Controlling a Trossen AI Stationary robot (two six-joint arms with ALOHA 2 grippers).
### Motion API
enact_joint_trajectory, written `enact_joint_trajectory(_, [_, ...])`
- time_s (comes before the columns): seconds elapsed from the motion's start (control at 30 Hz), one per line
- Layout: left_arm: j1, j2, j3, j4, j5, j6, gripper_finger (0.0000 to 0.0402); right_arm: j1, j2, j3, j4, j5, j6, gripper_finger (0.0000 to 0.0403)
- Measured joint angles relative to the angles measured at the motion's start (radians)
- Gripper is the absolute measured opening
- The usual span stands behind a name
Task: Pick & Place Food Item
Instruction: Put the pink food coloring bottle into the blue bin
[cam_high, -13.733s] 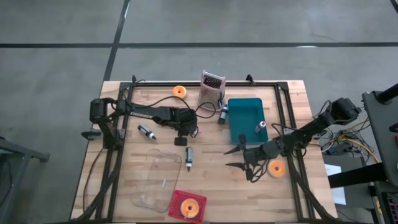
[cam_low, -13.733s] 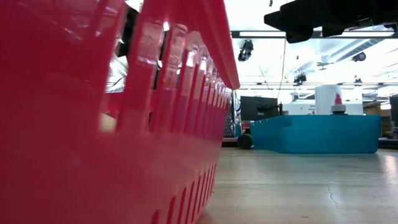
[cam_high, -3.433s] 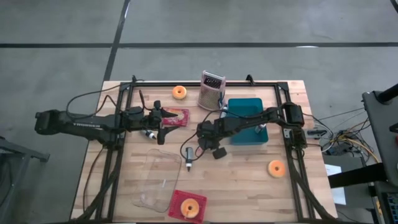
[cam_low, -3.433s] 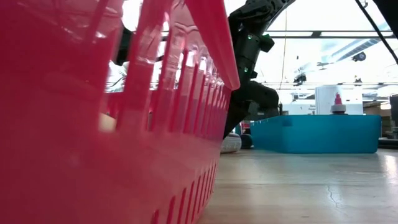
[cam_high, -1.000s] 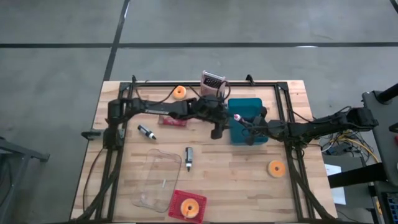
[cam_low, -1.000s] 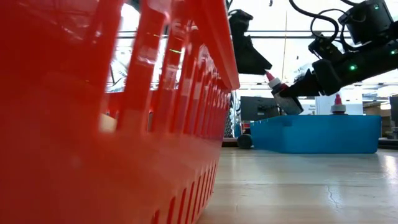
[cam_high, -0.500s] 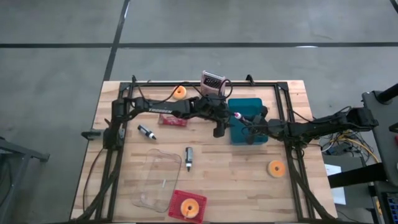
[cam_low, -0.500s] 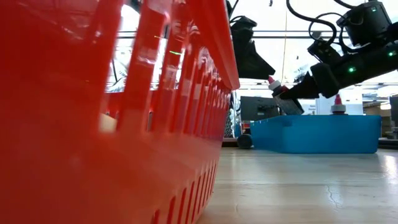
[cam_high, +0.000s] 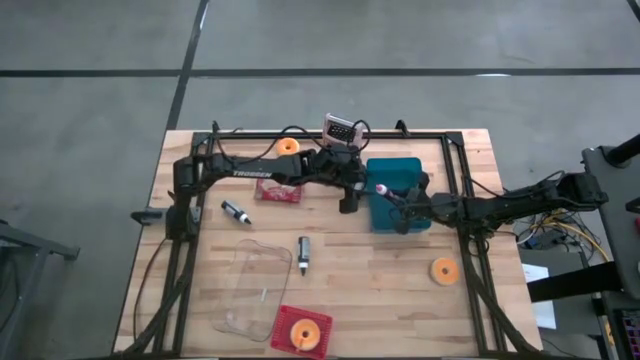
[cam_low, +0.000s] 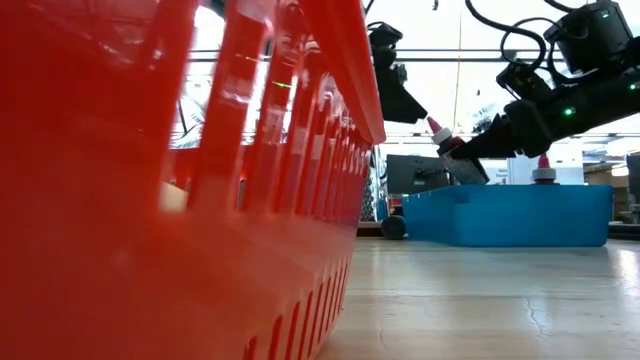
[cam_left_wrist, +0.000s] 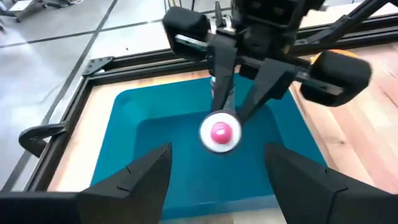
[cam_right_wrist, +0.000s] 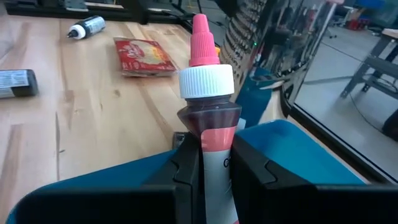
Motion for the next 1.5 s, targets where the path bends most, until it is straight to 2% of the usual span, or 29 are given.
enact_joint_trajectory(0.47, [-0.003, 0.052, 0.009, 0.047, 0.096, -0.021, 0.0257, 0.000, 0.000, 0.000, 0.026, 0.003, -0.006, 0.0050])
enact_joint_trajectory(0.77, [-0.006, 0.085, 0.009, 0.157, 0.109, -0.041, 0.0257, 0.000, 0.001, -0.002, 0.028, 0.000, -0.007, 0.0049])
enact_joint_trajectory(1.27, [-0.006, 0.086, 0.009, 0.172, 0.093, -0.041, 0.0257, 0.000, 0.000, 0.000, 0.048, 0.001, -0.014, 0.0049])
enact_joint_trajectory(1.5, [-0.006, 0.127, 0.026, 0.196, 0.085, -0.045, 0.0257, 0.000, 0.000, 0.000, 0.062, 0.003, -0.022, 0.0049])
